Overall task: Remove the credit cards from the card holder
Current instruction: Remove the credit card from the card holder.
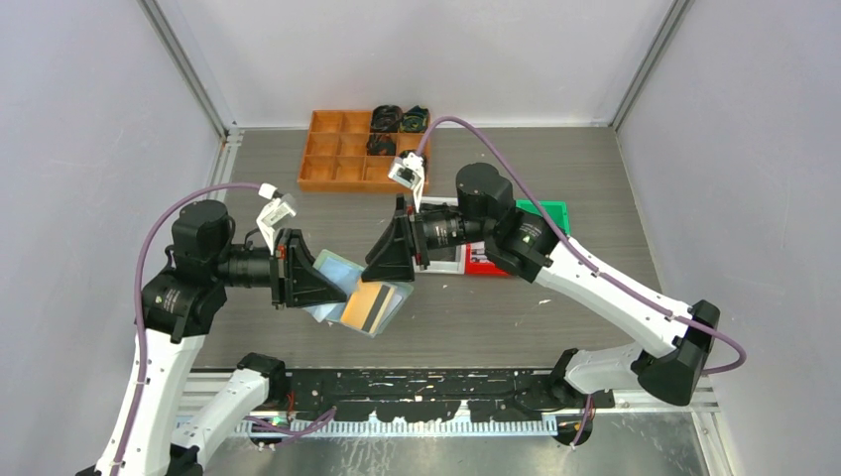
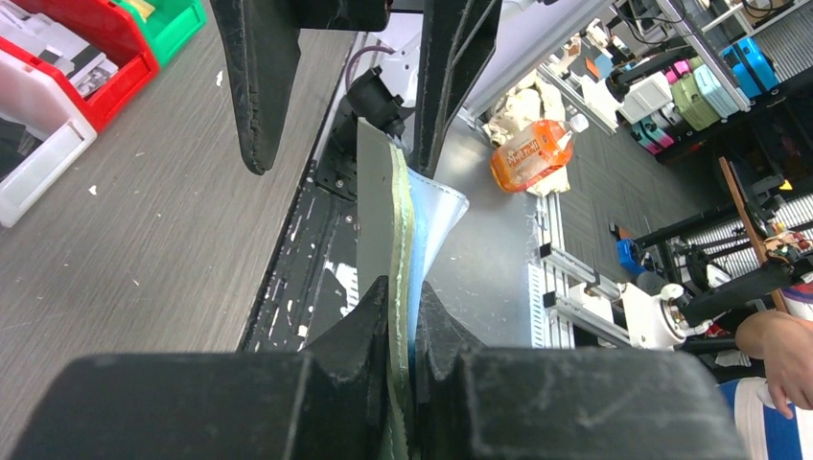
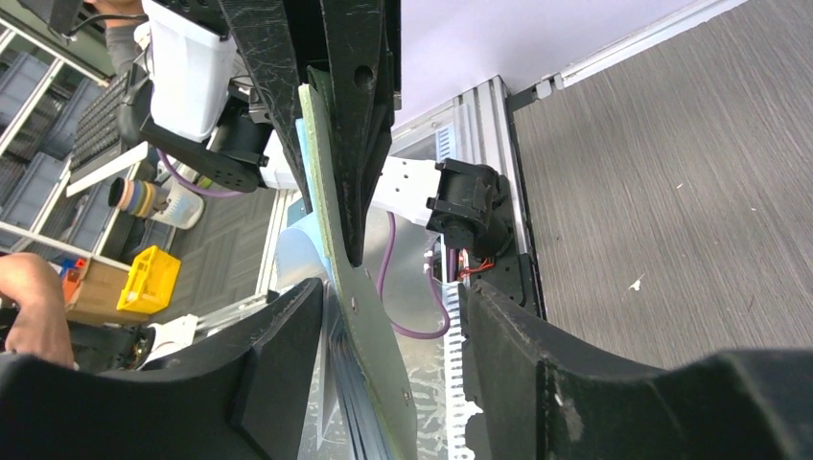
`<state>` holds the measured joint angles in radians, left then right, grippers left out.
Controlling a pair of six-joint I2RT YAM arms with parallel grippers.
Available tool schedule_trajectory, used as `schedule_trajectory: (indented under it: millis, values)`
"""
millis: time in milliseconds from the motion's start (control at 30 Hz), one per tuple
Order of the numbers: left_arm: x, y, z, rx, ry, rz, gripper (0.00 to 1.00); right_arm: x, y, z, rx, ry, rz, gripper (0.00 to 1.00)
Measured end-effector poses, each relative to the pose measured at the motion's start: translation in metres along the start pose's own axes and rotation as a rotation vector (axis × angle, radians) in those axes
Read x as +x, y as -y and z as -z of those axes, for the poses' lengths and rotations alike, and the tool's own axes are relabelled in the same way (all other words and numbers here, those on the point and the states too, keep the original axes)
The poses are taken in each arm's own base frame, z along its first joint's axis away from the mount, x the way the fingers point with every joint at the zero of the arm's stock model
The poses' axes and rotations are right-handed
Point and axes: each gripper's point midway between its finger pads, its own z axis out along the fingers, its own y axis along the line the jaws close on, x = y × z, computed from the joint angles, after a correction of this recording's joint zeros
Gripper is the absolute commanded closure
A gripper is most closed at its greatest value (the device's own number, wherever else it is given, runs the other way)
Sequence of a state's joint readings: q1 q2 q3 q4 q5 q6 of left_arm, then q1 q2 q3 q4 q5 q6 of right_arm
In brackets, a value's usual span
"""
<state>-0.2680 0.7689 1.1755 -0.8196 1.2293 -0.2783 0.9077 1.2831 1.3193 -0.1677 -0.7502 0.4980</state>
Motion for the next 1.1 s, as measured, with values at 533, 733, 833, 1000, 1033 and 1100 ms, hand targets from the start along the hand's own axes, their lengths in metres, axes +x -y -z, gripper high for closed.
schedule_trajectory:
  millis: [533, 733, 833, 1000, 1033, 1100]
  values:
    - [0.001, -0.001, 0.0, 0.011, -0.015, -0.011, 0.97, 0.004, -0.01, -0.015, -0.049, -0.065, 0.034, 0.46]
    - [0.002, 0.0, 0.0, 0.015, -0.016, -0.009, 0.94, 0.015, -0.011, -0.018, -0.068, -0.108, 0.029, 0.57]
    - [0.002, 0.0, 0.0, 0.017, -0.017, -0.008, 0.83, 0.015, -0.016, -0.019, -0.081, -0.11, 0.033, 0.62]
    - [0.003, -0.003, -0.001, 0.015, -0.026, -0.013, 0.39, 0.014, -0.022, -0.03, -0.133, -0.118, 0.018, 0.99]
    - [0.004, -0.005, -0.001, 0.006, -0.032, -0.012, 0.35, 0.016, -0.021, -0.033, -0.136, -0.129, 0.0, 0.99]
    - [0.004, -0.009, 0.0, -0.021, -0.042, -0.025, 0.29, 0.022, -0.014, -0.039, -0.13, -0.153, -0.033, 0.99]
